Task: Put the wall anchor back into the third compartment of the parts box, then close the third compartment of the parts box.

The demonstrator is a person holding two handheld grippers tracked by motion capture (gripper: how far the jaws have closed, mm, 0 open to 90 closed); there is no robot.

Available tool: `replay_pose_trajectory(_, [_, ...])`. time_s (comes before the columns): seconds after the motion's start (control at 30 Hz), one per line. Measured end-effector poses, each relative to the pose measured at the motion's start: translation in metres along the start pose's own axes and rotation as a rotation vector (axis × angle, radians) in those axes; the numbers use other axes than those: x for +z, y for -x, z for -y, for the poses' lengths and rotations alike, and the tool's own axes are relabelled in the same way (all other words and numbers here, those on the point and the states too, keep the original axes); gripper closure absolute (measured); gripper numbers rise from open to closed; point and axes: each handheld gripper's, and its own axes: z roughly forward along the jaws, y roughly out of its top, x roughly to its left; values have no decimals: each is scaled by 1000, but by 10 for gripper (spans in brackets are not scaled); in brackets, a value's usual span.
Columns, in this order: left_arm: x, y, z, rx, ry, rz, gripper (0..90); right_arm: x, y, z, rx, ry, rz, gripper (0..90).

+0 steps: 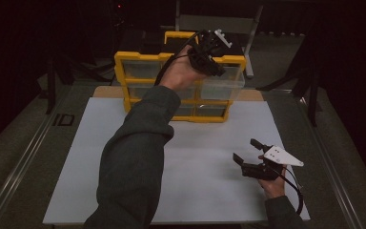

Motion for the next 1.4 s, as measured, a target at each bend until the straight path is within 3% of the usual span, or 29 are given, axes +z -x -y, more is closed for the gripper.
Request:
replay_pose_trajectory(0.07, [2,0,-1,-6,3,5,841,0,0,0,1,1,0,110])
replay_pose_trajectory(0.1, [3,-1,0,-18,12,22,786,0,0,0,0,1,0,110])
replay_pose_trajectory(0.17, [4,-3,1,-46,25,11,602,0,0,0,0,1,-1,110])
replay_pose_trajectory(0.2, [4,-4,3,-65,36,32,519,0,0,0,2,1,-1,110])
replay_pose_trajectory(0.27, [4,-4,5,-70,28,22,354,0,0,0,2,0,-1,110])
replay_pose_trajectory(0.4, [5,-2,10,-80,14,17,165,0,0,0,0,-1,-2,110])
replay_pose_trajectory(0.47, [4,-2,12,-78,17,34,148,0,0,0,-2,-2,-3,110])
replay_pose_trajectory(0.67, [1,-2,20,-72,1,27,83,1,-1,1,-1,-5,-4,110])
replay_pose_trajectory(1.07, [-5,-5,37,-90,32,29,80,1,-1,1,-3,-9,-5,110])
replay_pose_trajectory(1.4, [-9,0,53,-75,54,25,87,1,-1,1,-4,-10,-3,110])
